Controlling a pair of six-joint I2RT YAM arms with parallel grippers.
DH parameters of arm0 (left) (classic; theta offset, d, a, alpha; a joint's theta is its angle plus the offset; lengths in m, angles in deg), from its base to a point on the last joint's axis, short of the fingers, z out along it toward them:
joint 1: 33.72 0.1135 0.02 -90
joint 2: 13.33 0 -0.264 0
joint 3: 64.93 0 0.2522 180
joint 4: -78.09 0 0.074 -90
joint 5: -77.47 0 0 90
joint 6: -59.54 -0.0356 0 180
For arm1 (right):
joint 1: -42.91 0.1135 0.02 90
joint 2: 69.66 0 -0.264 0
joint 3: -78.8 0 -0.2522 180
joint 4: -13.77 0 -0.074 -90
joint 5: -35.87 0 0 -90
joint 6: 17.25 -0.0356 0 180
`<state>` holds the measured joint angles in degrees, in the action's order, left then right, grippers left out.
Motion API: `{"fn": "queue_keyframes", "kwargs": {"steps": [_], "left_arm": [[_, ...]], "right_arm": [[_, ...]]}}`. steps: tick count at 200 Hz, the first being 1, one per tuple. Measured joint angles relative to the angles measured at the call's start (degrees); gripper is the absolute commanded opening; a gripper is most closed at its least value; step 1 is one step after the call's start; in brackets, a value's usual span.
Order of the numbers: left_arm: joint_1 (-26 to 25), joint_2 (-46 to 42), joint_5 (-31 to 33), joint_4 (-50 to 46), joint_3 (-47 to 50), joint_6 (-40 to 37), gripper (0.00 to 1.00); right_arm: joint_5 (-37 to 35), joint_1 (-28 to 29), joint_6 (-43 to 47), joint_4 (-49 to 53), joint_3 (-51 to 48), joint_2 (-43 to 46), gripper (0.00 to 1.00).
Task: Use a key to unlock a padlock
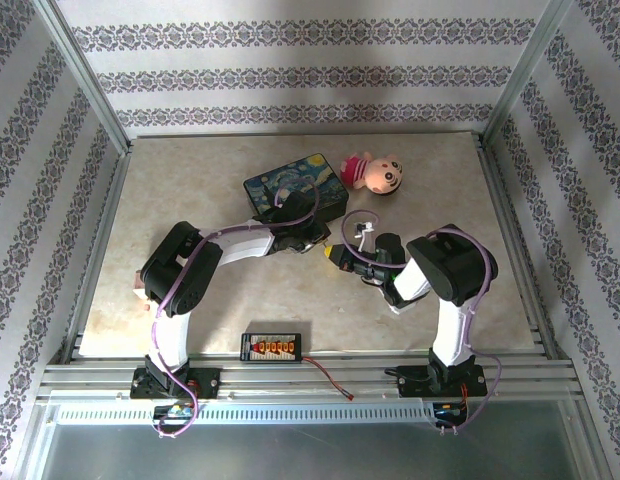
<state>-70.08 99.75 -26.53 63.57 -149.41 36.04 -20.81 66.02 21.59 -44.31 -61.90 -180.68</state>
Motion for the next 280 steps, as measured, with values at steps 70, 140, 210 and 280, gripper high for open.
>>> {"fn": "queue_keyframes", "kwargs": {"steps": [70, 140, 210, 280], "left_arm": [[0.0, -0.3, -0.4, 0.8, 0.5, 0.1, 0.07], [0.5, -1.1, -2.1, 1.3, 1.2, 2.2, 0.07], [0.5, -1.7, -4.1, 1.4, 1.4, 4.3, 0.07], [0.5, -1.7, -5.6, 2.3, 1.4, 5.2, 0.06]], "right_arm": [[0.6, -0.1, -0.8, 0.1, 0.0, 0.1, 0.0], [1.2, -0.1, 0.6, 0.0, 0.0, 0.5, 0.0], [0.5, -0.1, 2.7, 4.2, -1.2, 5.2, 0.0], [-2.7, 0.4, -1.6, 7.0, -2.4, 8.5, 0.0]]}}
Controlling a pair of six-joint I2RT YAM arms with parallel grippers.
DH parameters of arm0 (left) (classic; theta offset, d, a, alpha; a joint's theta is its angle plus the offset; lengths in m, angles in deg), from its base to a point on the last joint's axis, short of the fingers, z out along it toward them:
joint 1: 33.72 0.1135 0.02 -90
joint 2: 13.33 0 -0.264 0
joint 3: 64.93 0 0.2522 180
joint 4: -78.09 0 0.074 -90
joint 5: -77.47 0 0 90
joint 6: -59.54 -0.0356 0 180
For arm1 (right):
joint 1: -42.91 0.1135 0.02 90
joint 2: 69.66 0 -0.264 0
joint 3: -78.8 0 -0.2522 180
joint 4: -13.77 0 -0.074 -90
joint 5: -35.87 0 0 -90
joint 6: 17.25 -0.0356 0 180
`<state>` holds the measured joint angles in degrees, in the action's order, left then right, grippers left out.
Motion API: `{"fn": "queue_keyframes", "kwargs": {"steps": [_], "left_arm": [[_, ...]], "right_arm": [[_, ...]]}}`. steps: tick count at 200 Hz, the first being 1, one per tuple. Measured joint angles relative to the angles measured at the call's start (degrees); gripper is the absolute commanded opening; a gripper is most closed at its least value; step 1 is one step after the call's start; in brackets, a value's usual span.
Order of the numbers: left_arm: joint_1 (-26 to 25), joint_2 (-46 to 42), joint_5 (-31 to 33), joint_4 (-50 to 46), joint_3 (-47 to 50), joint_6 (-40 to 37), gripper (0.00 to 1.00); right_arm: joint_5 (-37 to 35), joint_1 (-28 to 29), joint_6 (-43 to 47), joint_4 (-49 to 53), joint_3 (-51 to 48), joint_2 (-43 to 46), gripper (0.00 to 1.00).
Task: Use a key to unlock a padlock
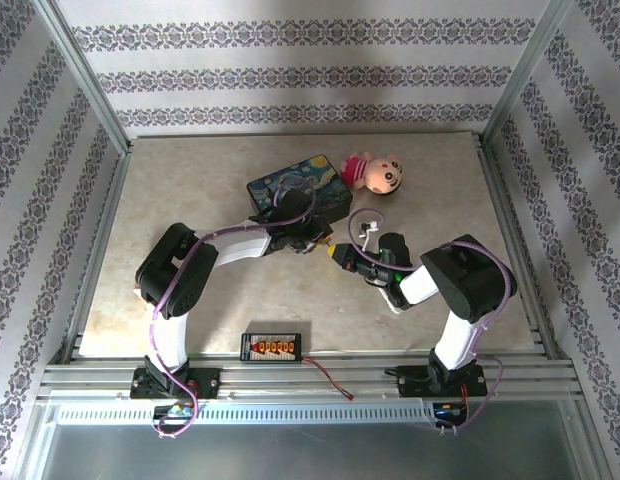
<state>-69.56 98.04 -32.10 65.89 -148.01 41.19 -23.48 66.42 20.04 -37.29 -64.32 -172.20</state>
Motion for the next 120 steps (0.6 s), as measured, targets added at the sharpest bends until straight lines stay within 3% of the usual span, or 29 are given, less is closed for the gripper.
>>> {"fn": "queue_keyframes", "kwargs": {"steps": [120], "left_arm": [[0.0, 0.3, -1.4, 1.6, 0.0, 0.8, 0.06]], "right_arm": [[-1.3, 0.0, -11.0, 6.6, 0.0, 5.0, 0.0]]}}
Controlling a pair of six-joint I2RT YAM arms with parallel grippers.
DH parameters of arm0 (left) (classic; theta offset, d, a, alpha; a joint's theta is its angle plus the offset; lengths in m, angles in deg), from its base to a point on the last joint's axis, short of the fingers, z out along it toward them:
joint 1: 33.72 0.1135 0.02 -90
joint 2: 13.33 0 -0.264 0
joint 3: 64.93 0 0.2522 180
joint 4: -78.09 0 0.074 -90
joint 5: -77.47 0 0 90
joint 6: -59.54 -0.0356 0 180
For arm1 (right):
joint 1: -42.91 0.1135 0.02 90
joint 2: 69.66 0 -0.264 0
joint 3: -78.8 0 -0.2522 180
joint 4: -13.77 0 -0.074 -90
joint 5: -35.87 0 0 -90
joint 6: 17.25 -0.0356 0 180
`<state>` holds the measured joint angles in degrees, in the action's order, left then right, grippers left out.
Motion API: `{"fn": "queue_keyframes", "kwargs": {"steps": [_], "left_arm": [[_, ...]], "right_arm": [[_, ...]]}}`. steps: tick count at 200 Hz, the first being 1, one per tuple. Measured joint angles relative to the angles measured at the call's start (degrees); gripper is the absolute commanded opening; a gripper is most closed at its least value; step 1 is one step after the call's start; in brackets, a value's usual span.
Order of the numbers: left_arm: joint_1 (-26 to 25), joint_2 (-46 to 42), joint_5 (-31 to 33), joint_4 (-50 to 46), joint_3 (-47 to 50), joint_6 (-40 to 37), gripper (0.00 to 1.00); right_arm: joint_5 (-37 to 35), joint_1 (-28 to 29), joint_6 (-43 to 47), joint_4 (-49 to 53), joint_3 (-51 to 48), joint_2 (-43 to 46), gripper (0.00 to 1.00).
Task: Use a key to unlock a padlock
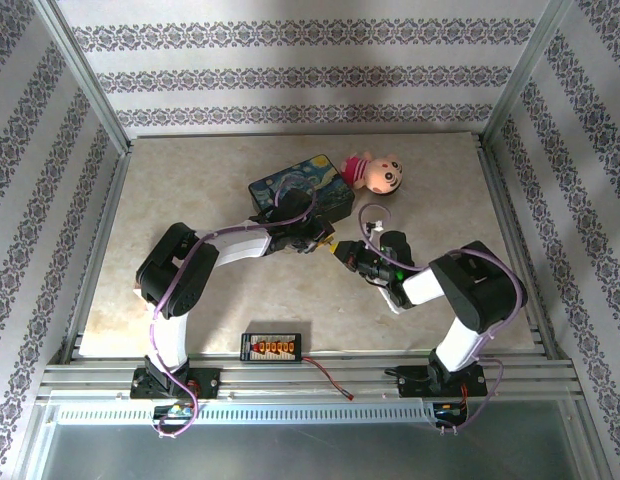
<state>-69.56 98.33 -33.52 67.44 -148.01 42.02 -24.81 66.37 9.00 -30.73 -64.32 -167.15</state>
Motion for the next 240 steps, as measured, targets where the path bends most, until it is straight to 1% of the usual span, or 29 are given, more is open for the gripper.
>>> {"fn": "queue_keyframes", "kwargs": {"steps": [50, 94, 114, 148, 209, 240], "left_arm": [[-0.2, 0.4, -1.5, 1.3, 0.0, 0.0, 0.07], [-0.6, 1.2, -2.2, 3.1, -0.3, -0.1, 0.07], [-0.7, 1.8, -2.8, 4.3, -0.6, -0.1, 0.07], [-0.9, 2.5, -2.5, 5.4, -1.0, -0.5, 0.07], [-0.9, 2.6, -2.1, 5.2, -1.0, -1.6, 0.07], [-1.0, 2.7, -2.1, 5.3, -1.0, -1.6, 0.07]], "right_arm": [[-3.3, 0.0, -2.8, 8.5, 0.2, 5.8, 0.0], [-9.9, 2.0, -1.2, 26.0, 4.5, 12.8, 0.0], [-12.1, 2.3, -0.2, 30.7, 5.9, 14.4, 0.0], [-15.2, 3.6, 0.0, 33.3, 7.1, 14.5, 0.0], [-22.4, 7.5, -0.9, 32.8, 9.0, 11.8, 0.0], [-23.4, 7.5, -0.7, 33.4, 9.5, 11.7, 0.0]]}}
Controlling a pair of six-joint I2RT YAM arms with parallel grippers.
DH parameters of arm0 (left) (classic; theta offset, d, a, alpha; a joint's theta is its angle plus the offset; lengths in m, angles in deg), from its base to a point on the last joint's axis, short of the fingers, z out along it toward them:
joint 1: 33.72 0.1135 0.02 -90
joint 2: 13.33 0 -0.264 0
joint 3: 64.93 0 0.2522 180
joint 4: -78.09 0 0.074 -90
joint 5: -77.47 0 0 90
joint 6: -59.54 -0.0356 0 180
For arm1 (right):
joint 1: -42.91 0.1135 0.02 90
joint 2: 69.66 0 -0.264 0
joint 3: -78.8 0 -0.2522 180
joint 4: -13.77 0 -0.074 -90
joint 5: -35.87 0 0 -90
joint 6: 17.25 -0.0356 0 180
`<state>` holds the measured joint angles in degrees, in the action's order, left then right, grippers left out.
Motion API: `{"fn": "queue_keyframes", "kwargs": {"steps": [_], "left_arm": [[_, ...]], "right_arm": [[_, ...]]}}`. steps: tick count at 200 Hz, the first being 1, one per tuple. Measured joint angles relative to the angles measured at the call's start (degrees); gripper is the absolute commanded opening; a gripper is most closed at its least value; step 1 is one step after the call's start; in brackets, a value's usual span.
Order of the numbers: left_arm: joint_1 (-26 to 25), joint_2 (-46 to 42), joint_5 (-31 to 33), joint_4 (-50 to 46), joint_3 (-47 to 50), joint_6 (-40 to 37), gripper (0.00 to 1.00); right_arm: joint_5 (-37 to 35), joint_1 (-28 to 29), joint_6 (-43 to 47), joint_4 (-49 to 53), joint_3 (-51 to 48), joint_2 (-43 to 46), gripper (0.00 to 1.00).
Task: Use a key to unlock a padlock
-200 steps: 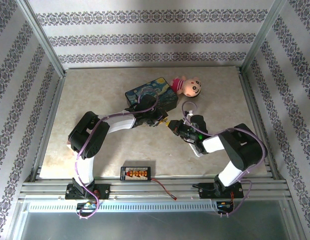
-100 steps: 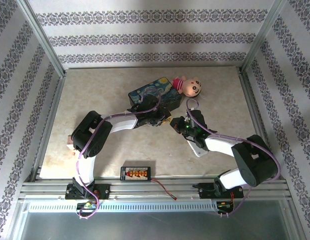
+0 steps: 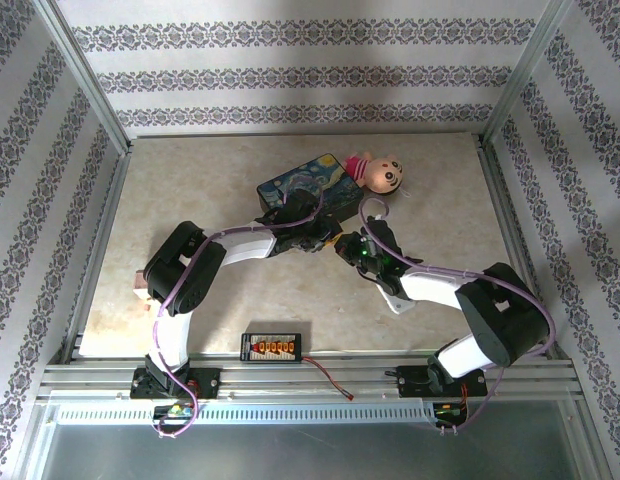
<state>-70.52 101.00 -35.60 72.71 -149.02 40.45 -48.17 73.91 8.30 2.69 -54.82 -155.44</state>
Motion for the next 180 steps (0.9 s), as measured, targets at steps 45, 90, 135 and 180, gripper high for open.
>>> {"fn": "queue_keyframes", "kwargs": {"steps": [45, 90, 135, 180], "left_arm": [[0.0, 0.4, 1.7, 0.5, -0.2, -0.2, 0.07], [0.0, 0.5, 2.1, 0.8, -0.2, 0.1, 0.07], [0.1, 0.5, 1.4, 1.7, -0.1, 1.4, 0.07], [0.1, 0.7, 1.0, 3.6, 0.3, 1.9, 0.07]], "right_arm": [[0.9, -0.2, 3.6, 2.1, 2.8, -2.2, 0.04], [1.0, -1.0, 6.4, 4.0, 3.1, -2.5, 0.28], [0.1, -1.6, 9.1, 8.3, 2.4, 0.6, 0.53], [1.2, -1.6, 11.9, 10.5, 1.6, 6.1, 0.61]]}}
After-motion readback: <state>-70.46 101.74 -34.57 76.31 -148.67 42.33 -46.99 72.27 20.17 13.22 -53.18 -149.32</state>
